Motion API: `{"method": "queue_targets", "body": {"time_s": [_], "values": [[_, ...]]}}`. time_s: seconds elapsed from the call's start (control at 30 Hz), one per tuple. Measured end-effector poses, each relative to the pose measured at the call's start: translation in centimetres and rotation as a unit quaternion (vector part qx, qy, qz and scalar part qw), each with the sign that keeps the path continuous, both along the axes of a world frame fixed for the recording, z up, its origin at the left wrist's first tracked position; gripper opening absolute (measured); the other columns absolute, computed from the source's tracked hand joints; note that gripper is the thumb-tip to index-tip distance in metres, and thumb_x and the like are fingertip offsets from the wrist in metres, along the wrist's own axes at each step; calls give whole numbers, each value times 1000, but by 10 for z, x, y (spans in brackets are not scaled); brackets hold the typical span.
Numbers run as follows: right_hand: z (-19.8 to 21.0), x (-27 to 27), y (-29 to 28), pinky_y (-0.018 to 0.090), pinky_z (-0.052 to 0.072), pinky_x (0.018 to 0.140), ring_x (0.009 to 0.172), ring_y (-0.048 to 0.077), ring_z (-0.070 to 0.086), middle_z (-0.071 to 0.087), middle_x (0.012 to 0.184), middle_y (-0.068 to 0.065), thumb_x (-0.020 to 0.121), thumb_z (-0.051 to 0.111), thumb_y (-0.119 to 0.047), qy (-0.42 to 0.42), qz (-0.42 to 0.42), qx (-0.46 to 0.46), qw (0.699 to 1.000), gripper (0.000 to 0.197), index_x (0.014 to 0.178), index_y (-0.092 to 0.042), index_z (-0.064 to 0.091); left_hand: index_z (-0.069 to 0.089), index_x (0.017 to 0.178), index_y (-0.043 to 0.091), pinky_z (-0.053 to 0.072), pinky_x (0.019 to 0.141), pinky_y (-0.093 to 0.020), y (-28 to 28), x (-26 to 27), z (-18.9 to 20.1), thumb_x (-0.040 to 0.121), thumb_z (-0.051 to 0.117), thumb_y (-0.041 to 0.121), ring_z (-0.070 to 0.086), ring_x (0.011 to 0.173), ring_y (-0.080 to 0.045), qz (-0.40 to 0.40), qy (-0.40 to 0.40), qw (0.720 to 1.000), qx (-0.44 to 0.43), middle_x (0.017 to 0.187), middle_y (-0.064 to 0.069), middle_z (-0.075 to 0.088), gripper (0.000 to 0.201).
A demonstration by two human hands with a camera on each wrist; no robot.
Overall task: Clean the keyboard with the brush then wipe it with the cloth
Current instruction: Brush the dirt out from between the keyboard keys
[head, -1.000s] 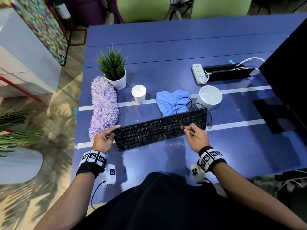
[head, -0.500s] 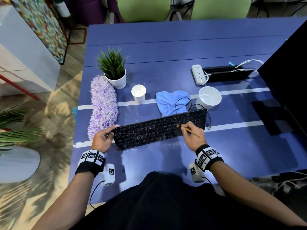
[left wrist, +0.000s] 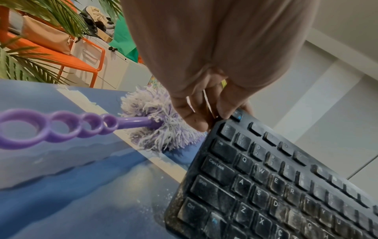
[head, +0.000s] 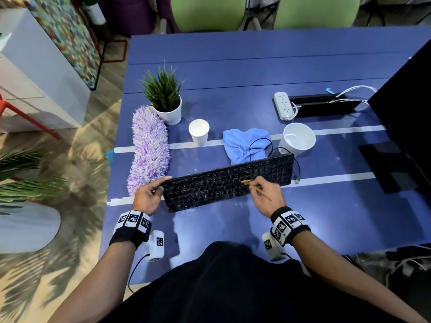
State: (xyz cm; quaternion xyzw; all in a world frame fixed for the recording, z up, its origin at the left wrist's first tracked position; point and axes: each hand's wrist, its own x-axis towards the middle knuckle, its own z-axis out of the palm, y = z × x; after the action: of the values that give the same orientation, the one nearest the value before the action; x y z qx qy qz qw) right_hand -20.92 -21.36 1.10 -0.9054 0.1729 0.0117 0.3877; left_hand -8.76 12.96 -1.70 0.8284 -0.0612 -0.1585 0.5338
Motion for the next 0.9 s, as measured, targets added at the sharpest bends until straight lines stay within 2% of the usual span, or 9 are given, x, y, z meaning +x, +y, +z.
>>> {"method": "queue_targets", "body": {"time_s": [0.07, 0.23, 0.33, 0.4, 0.5, 0.57, 0.7, 0.8, 0.9], "values": [[-1, -1, 10, 28, 54, 62, 66, 14, 64, 68, 77, -3, 89, 57, -23, 7, 59, 20, 998, 10, 81, -28, 55, 66, 116, 31, 33, 103, -6, -1, 0, 0, 94, 50, -10, 55, 122, -11, -5, 1, 1000, 7, 124, 1, 65, 49], [-8, -3, 11, 32, 54, 58, 59, 19, 60, 63, 66, -2, 89, 56, -24, 17, 42, -4, 999, 4, 85, -24, 56, 67, 110, 45, 35, 112, -25, 3, 3, -4, 95, 50, -6, 58, 122, -11, -3, 0, 1000, 17, 119, 7, 70, 57], [-19, -13, -2, 37, 56, 58, 61, 21, 61, 62, 66, -5, 87, 52, -28, 47, 7, -51, 998, 2, 87, -29, 51, 68, 97, 60, 35, 109, -17, -1, 3, -2, 94, 48, -10, 58, 119, -6, 3, 4, 1000, 7, 103, 34, 68, 73], [-22, -15, -8, 34, 56, 59, 63, 17, 63, 65, 70, -9, 87, 52, -27, 9, -43, -40, 998, 2, 88, -29, 52, 68, 95, 60, 36, 109, -18, -2, 1, 1, 94, 48, -10, 58, 118, -6, 8, 7, 1000, 1, 100, 38, 66, 73], [-12, -9, 7, 25, 53, 59, 64, 9, 62, 65, 76, -16, 90, 56, -23, 5, 38, 2, 999, 6, 85, -27, 57, 67, 95, 63, 35, 104, -7, -2, 0, 2, 94, 48, -10, 57, 118, -5, 14, 7, 1000, 3, 98, 40, 66, 75], [-9, -6, 19, 25, 51, 59, 63, 11, 61, 67, 78, -10, 90, 58, -22, 11, 87, 21, 996, 7, 84, -25, 58, 67, 97, 62, 36, 105, -10, -2, 1, -1, 94, 49, -9, 59, 119, -9, 14, 2, 1000, 2, 101, 37, 67, 73], [-19, -2, 21, 26, 51, 55, 57, 9, 59, 65, 72, -11, 88, 56, -26, 0, 34, 16, 999, 5, 84, -26, 55, 70, 99, 56, 37, 114, -33, -1, 1, -1, 94, 49, -9, 59, 122, -15, 12, 11, 1000, -15, 112, 15, 71, 68], [-24, -5, 24, 32, 54, 58, 56, 10, 57, 63, 70, -13, 87, 56, -21, 48, 95, 1, 994, 9, 82, -28, 54, 70, 98, 55, 37, 114, -36, -2, 1, -2, 94, 48, -10, 59, 120, -13, 12, 19, 999, -23, 107, 25, 71, 69], [-21, -5, 20, 32, 54, 55, 56, 16, 59, 65, 68, -9, 87, 55, -23, 32, 27, -19, 999, 14, 81, -35, 50, 70, 101, 55, 37, 115, -38, 0, 3, -4, 94, 49, -9, 59, 123, -15, 9, 16, 999, -28, 118, 6, 71, 68]]}}
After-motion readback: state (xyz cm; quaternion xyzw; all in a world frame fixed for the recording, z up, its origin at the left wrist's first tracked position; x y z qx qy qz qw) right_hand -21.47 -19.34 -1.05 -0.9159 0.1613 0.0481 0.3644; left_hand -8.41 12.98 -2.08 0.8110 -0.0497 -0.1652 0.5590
